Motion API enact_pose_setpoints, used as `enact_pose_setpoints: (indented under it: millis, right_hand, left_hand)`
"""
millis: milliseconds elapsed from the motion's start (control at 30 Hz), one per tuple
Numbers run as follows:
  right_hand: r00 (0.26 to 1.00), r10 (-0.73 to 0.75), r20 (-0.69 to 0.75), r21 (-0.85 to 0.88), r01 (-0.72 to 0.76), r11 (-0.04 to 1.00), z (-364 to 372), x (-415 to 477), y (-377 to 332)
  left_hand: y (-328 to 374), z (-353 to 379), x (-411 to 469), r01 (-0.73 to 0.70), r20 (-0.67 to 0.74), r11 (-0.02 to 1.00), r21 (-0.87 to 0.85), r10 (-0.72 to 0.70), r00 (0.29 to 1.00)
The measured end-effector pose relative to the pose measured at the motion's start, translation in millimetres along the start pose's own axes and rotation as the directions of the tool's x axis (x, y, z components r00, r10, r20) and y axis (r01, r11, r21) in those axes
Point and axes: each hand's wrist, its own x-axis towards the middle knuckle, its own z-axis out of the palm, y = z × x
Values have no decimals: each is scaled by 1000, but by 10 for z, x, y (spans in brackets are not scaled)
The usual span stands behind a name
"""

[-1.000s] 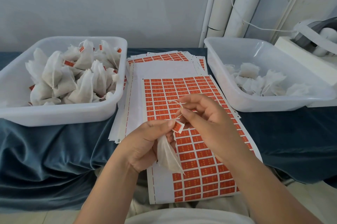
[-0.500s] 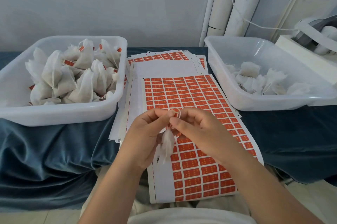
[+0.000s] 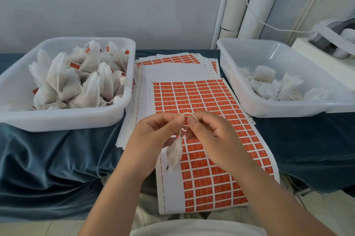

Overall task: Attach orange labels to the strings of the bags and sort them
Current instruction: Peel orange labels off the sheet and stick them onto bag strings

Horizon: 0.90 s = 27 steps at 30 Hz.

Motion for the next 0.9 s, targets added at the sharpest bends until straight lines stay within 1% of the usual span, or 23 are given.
enact_pose_setpoints:
  millis: [100, 300, 400, 500, 633, 767, 867, 900]
  right_hand:
    - [1000, -23, -8, -23, 22, 999, 5, -6, -10]
    - [1000, -13, 15, -101, 14, 995, 8, 7, 15]
    - [1000, 0, 29, -78, 2, 997, 2, 0, 13]
    - [1000, 12, 8, -33, -11, 999, 2, -5, 11]
    - [1000, -11, 12, -66, 12, 998, 10, -4, -5]
    - [999, -38, -36, -38, 36, 999, 5, -7, -50]
    - [997, -62, -42, -30, 60, 998, -22, -5, -67]
    - [997, -70, -35, -38, 68, 997, -31, -3, -61]
  left_hand:
    - [-3, 21, -12, -71, -60, 987, 144, 80, 995]
    - [-37, 117, -36, -129, -116, 928, 348, 179, 977]
    - [-40, 146, -37, -127, -102, 942, 311, 166, 981]
    - [-4, 158, -55, -137, -71, 948, 288, 164, 984]
    - [19, 145, -43, -126, -142, 928, 349, 186, 972]
    - [185, 108, -10, -173, -116, 879, 443, 248, 962]
    - [463, 5, 119, -174, -141, 907, 383, 244, 960]
    - [573, -51, 187, -184, -160, 903, 387, 263, 952]
